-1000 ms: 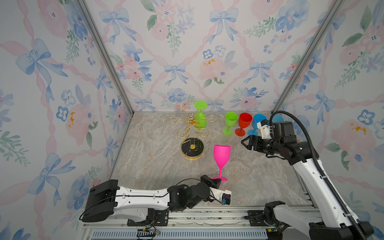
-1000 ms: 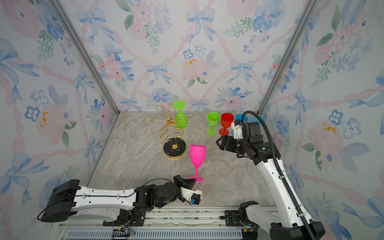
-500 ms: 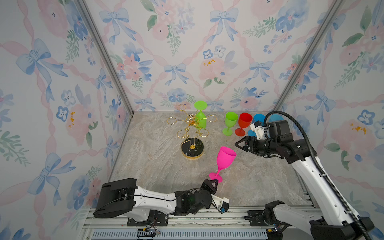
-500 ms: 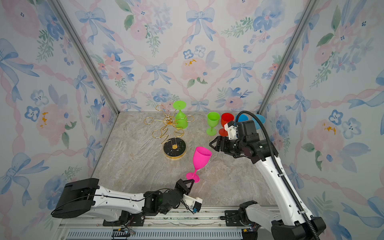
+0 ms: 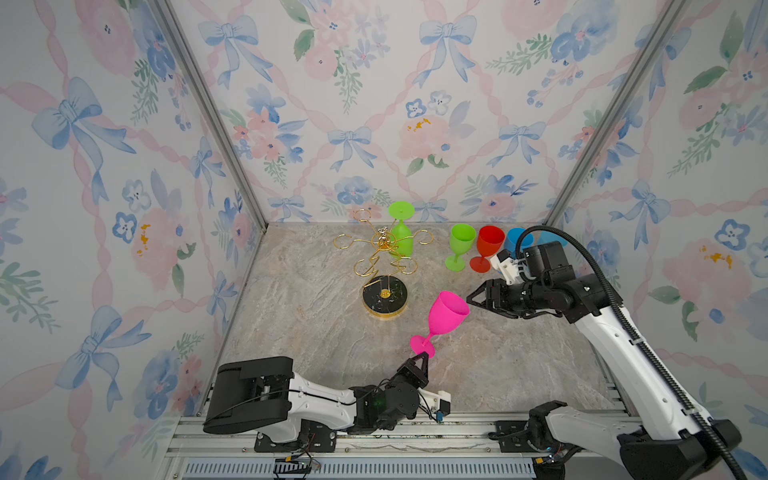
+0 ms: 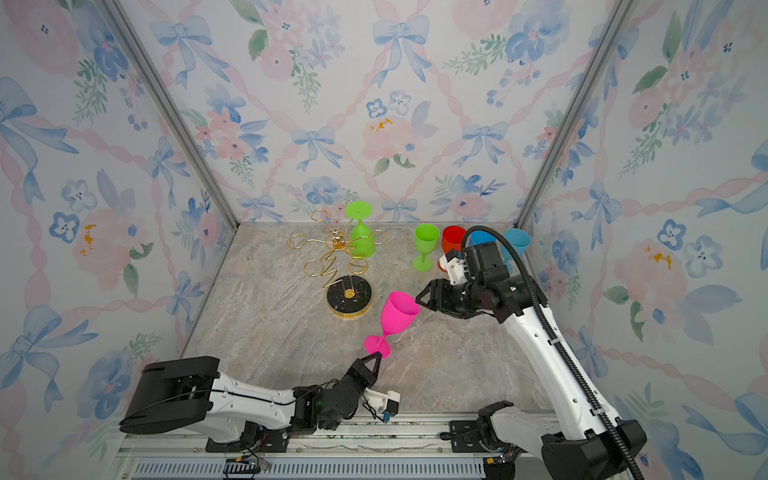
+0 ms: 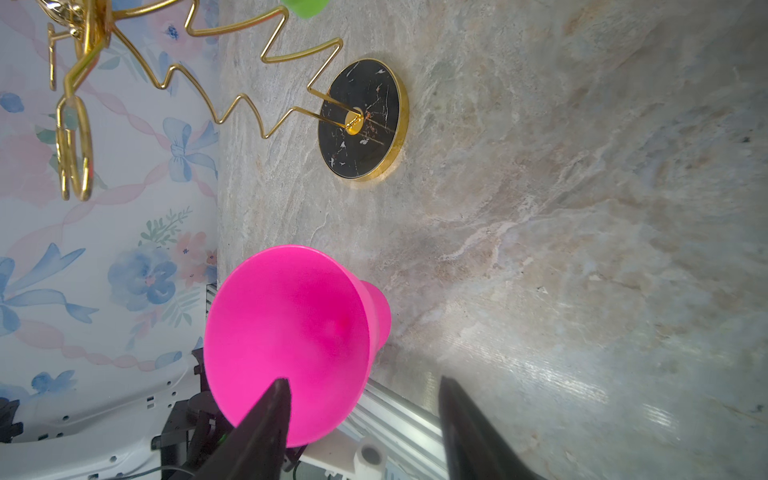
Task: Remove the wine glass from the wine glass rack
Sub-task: 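Close the right gripper on the pink glass's bowl rim held by the left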
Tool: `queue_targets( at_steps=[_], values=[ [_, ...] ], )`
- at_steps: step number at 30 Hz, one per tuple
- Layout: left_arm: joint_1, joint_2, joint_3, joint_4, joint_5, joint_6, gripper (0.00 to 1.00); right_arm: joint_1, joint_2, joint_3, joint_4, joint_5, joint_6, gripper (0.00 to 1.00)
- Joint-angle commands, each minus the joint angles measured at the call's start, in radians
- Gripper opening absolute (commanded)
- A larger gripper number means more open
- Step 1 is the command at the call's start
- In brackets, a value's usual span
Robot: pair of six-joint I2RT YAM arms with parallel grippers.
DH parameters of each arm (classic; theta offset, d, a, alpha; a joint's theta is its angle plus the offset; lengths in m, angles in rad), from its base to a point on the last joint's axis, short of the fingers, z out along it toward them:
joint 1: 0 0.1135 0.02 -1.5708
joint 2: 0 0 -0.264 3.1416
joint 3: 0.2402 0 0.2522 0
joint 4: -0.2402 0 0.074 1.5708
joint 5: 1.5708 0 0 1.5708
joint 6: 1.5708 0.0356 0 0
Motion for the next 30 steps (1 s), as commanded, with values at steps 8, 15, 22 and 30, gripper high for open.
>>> queue_targets(
  at_steps=[8, 15, 22, 30],
  values=[
    [-0.006, 0.039, -0.029, 0.211, -0.039, 0.116, 0.00, 0.023, 0.058, 0.041, -0.037, -0.077, -0.003, 0.45],
    [-0.006, 0.027, -0.036, 0.209, -0.038, 0.119, 0.00, 0.031, 0.073, 0.052, -0.061, -0.082, -0.010, 0.36],
    [-0.005, 0.041, -0.028, 0.208, -0.049, 0.131, 0.00, 0.036, 0.087, 0.060, -0.104, -0.085, -0.034, 0.28],
    [-0.005, 0.046, -0.033, 0.209, -0.046, 0.140, 0.00, 0.036, 0.083, 0.060, -0.134, -0.081, -0.055, 0.18]
  ],
)
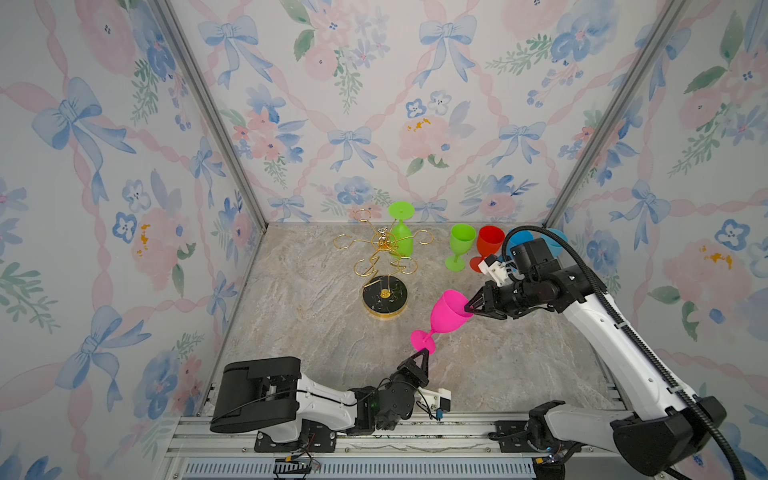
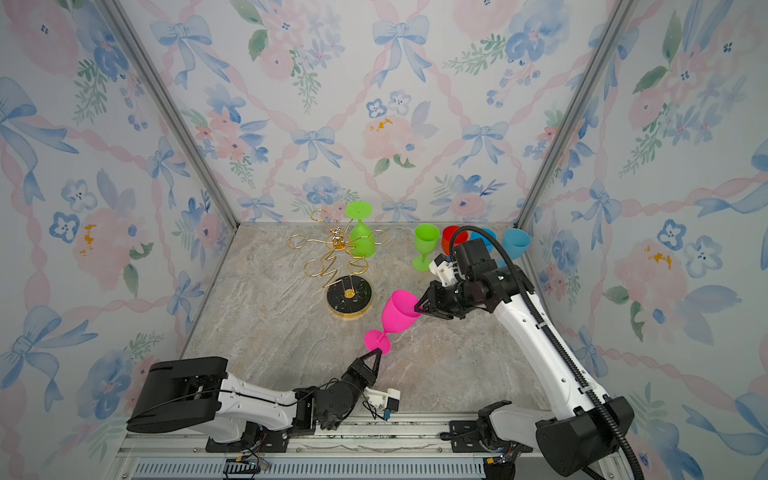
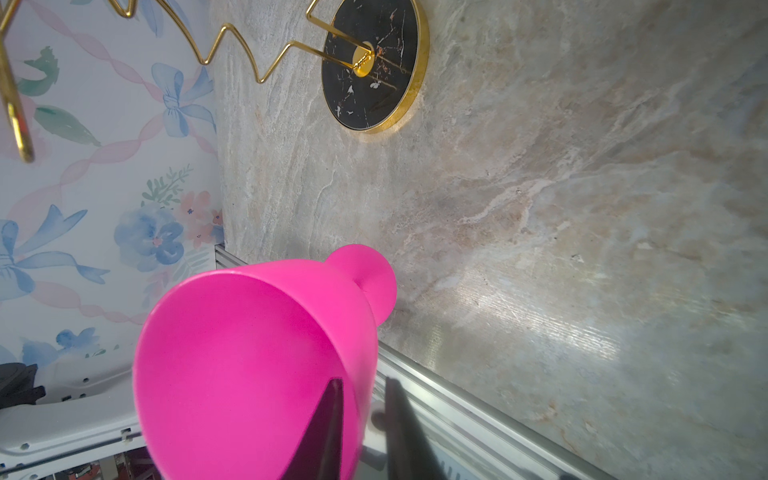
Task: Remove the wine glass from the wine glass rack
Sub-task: 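Close the right gripper on the pink glass's bowl rim held by the left, then open the left gripper off the stem while the right carries the glass toward the row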
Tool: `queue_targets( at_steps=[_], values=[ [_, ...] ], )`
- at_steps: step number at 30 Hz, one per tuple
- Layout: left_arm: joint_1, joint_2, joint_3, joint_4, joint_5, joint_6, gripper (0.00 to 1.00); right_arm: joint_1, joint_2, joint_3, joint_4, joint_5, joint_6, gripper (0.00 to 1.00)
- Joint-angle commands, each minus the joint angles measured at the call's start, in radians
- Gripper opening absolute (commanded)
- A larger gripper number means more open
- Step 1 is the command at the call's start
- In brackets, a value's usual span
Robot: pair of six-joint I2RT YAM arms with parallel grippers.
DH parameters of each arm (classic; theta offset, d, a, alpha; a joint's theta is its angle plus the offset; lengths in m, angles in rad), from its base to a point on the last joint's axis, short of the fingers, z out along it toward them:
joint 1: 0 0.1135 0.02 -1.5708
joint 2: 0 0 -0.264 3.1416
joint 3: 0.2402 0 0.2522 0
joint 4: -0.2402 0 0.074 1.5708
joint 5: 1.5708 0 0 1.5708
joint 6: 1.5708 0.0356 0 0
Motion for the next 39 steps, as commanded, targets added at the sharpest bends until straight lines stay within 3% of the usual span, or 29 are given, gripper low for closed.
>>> queue_targets(
  at_steps=[1, 11, 19, 26, 30, 32, 39],
  values=[
    [-0.005, 0.009, -0.008, 0.036, -0.019, 0.006, 0.00, 0.012, 0.000, 0.026, -0.050, -0.006, -0.020, 0.17],
    [-0.005, 0.018, -0.011, 0.035, -0.020, 0.013, 0.02, 0.012, 0.003, 0.024, -0.060, 0.016, -0.036, 0.08],
    [-0.005, 0.020, -0.011, 0.031, -0.022, 0.006, 0.12, 0.012, 0.007, 0.036, -0.061, 0.032, -0.044, 0.05],
    [-0.004, -0.009, 0.009, -0.025, -0.030, -0.088, 0.31, 0.002, 0.015, 0.066, -0.052, 0.070, -0.048, 0.03],
    [-0.005, -0.036, -0.002, -0.052, -0.025, -0.123, 0.58, -0.018, 0.012, 0.060, -0.006, 0.078, -0.022, 0.02],
    [-0.006, -0.047, -0.003, -0.071, -0.024, -0.146, 0.67, -0.024, 0.010, 0.052, 0.018, 0.080, -0.008, 0.00],
    [-0.006, -0.107, 0.003, -0.116, -0.035, -0.277, 0.71, -0.039, 0.014, 0.045, 0.058, 0.140, -0.003, 0.00]
  ],
)
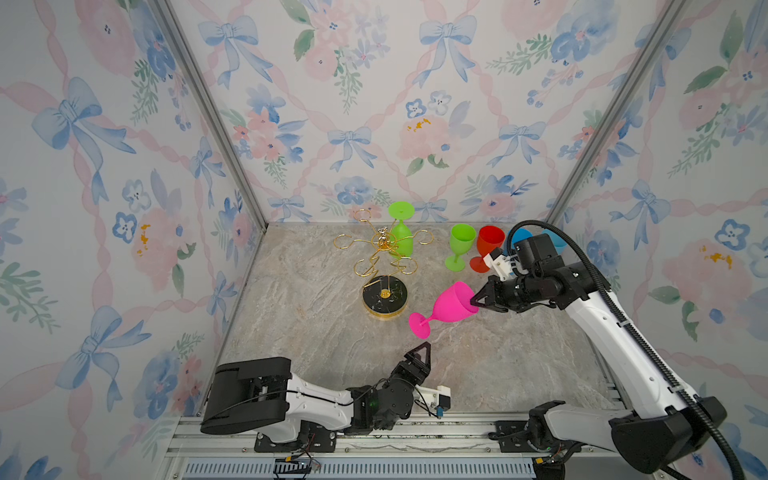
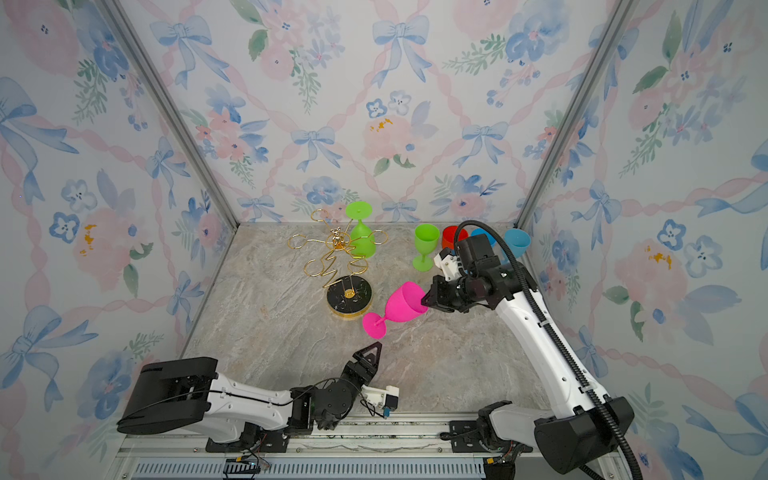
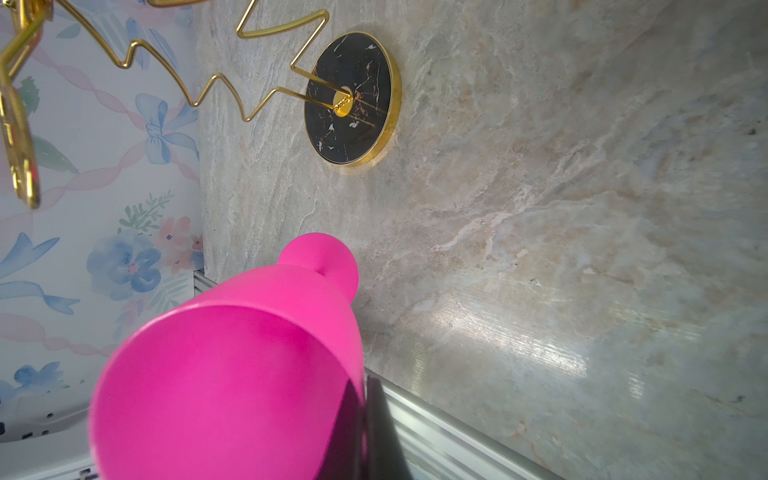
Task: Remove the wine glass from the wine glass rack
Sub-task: 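Open the left gripper off the stem while the right carries the glass toward the row, then lower the pink glass upright beside the green glass while the left arm withdraws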
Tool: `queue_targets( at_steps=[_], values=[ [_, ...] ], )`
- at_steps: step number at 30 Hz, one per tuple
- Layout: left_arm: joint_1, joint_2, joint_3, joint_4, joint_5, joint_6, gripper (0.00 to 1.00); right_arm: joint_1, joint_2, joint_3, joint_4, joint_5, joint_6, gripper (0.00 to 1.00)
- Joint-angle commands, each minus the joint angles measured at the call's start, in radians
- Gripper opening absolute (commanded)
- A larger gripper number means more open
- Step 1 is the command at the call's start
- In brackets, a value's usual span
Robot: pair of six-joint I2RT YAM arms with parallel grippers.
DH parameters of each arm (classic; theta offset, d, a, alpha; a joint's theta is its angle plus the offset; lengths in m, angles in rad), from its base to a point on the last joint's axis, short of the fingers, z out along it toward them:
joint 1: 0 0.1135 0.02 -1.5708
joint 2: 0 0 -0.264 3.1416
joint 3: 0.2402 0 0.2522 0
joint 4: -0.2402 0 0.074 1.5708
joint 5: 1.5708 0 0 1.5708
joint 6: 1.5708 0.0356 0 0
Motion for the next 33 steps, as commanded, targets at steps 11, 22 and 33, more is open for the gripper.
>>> queue_targets(
  at_steps=[11, 22, 33],
  values=[
    [0.001, -0.178, 0.026, -0.222, -0.144, -0.541, 0.74, 0.017, 0.063, 0.098, -0.015, 0.396, -0.098, 0.00],
    [0.172, -0.527, 0.172, -0.705, -0.045, -1.108, 0.86, 0.036, 0.306, 0.297, -0.090, 0.565, -0.218, 0.00],
    [0.398, -0.709, 0.219, -0.820, 0.045, -1.311, 0.87, 0.038, 0.560, 0.504, -0.079, 0.597, -0.232, 0.00]
  ],
)
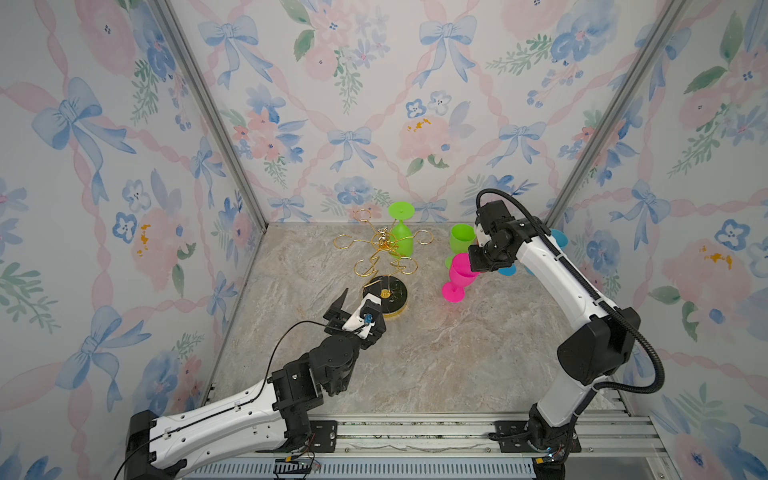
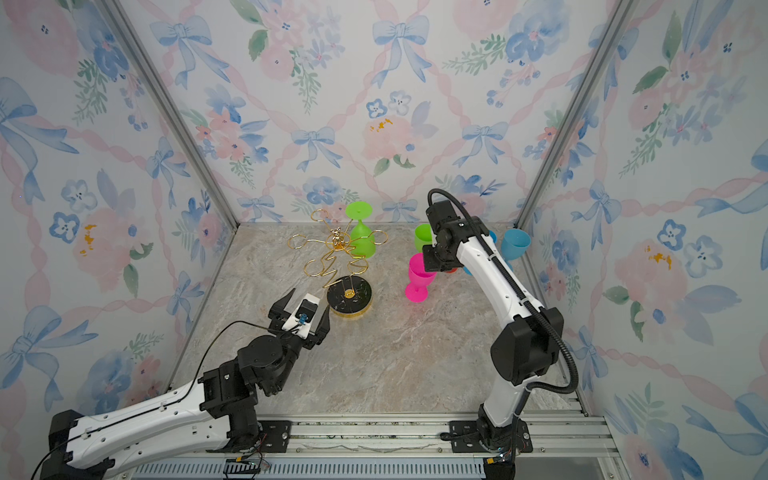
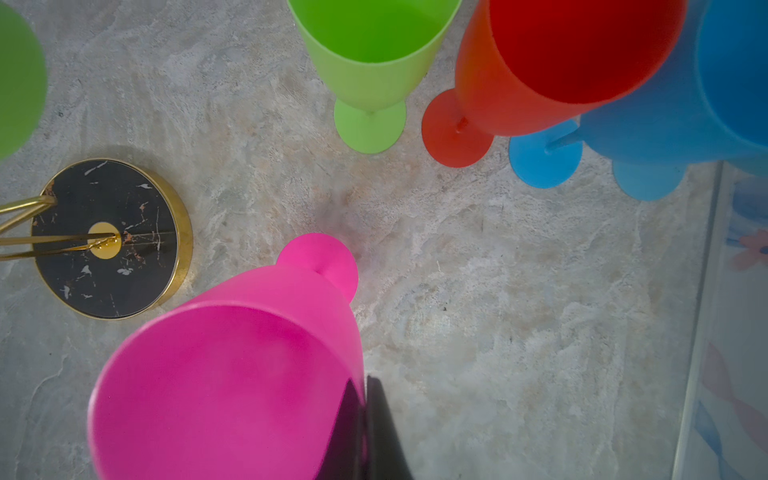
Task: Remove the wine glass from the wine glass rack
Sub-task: 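Lower the pink glass upright beside the green glass while the left arm withdraws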
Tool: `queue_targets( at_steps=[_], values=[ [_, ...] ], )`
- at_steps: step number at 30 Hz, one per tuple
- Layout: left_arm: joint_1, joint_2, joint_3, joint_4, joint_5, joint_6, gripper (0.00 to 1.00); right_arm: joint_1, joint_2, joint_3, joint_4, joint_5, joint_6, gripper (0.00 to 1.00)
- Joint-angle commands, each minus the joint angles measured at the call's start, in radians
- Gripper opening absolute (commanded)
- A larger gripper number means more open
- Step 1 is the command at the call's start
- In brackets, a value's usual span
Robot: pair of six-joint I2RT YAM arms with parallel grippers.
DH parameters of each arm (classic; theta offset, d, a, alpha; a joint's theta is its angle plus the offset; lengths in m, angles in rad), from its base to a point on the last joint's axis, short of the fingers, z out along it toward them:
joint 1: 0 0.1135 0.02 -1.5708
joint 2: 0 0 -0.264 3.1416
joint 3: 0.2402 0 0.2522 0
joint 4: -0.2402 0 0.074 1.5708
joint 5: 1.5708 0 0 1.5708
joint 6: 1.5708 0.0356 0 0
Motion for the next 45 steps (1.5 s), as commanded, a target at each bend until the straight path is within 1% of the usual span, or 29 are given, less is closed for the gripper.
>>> queue_targets(
  at_steps=[1, 6, 10, 17, 25, 28, 34, 38, 45],
  values=[
    [0.047, -0.013, 0.031, -0.064, 0.040, -0.108, 0.87, 0.008, 0.054, 0.069, -0.031, 0.013, -0.020, 0.00],
    [0.116, -0.009, 0.050, -0.071, 0.033, -0.158, 0.88, 0.008, 0.133, 0.139, -0.049, 0.012, -0.030, 0.00],
    [0.215, -0.045, 0.050, -0.071, 0.051, -0.209, 0.88, 0.004, 0.181, 0.186, -0.057, 0.009, -0.034, 0.00],
    [0.371, -0.074, 0.052, -0.073, 0.053, -0.253, 0.89, 0.003, 0.244, 0.251, -0.069, -0.017, -0.035, 0.00],
    [0.485, -0.067, 0.054, -0.079, 0.115, -0.306, 0.91, -0.002, 0.288, 0.298, -0.078, -0.033, -0.029, 0.00],
    [0.558, -0.056, 0.058, -0.082, 0.182, -0.320, 0.91, -0.003, 0.299, 0.310, -0.080, -0.035, -0.028, 0.00],
    [0.740, -0.015, 0.056, -0.082, 0.401, -0.367, 0.91, -0.006, 0.318, 0.314, -0.079, -0.044, -0.028, 0.00],
    [0.818, 0.029, 0.064, -0.082, 0.474, -0.389, 0.91, -0.007, 0.318, 0.309, -0.076, -0.047, -0.028, 0.01],
    [0.977, 0.044, 0.058, -0.071, 0.575, -0.443, 0.91, -0.011, 0.314, 0.297, -0.062, -0.059, -0.031, 0.05]
  ],
)
